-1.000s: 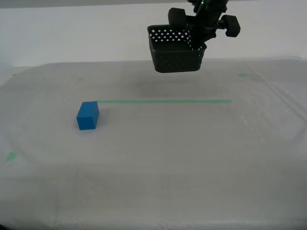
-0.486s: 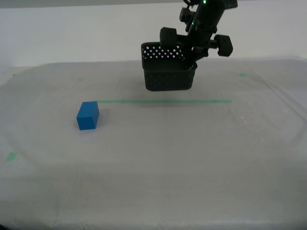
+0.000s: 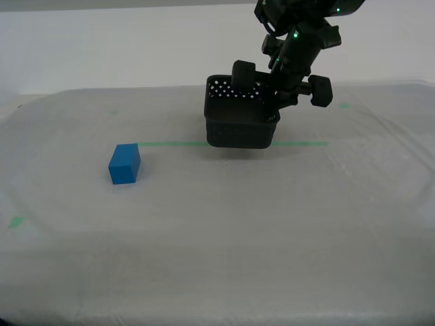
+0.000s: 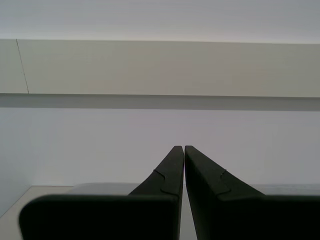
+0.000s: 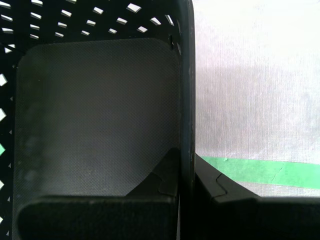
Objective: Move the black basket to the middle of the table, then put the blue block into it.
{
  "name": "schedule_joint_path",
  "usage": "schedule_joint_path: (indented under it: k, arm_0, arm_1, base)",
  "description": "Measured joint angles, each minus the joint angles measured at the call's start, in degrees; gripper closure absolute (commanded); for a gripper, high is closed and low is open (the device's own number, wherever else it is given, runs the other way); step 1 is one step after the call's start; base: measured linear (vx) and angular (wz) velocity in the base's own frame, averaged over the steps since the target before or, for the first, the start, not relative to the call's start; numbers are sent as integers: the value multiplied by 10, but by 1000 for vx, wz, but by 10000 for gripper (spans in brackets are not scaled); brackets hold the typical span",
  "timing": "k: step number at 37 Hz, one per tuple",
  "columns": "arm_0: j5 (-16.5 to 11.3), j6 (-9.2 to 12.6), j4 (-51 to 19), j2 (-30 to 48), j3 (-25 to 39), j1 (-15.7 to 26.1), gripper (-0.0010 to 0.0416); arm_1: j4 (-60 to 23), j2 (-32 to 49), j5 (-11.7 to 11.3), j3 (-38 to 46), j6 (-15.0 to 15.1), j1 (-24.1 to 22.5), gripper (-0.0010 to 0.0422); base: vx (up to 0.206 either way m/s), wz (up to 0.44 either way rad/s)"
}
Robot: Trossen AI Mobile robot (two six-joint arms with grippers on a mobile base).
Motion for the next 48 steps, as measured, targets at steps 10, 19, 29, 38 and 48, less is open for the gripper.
schedule_joint_path:
  k: [10, 19, 29, 38, 48]
  arm_0:
    - [12, 11, 53, 0, -27, -2, 407]
    - [9, 11, 31, 0, -30, 5, 407]
    - [10, 12, 23, 0, -40, 5, 406]
    - [4, 12, 24, 0, -39, 6, 402]
    - [0, 12, 28, 0, -39, 6, 385]
  arm_1:
    - [0, 0, 0, 0, 0, 0, 412]
    - [0, 0, 0, 0, 0, 0, 412]
    - [0, 0, 0, 0, 0, 0, 412]
    - [0, 0, 0, 0, 0, 0, 412]
    - [0, 0, 0, 0, 0, 0, 412]
  base:
    - [0, 0]
    - [0, 0]
    - [0, 0]
    - [0, 0]
    - [0, 0]
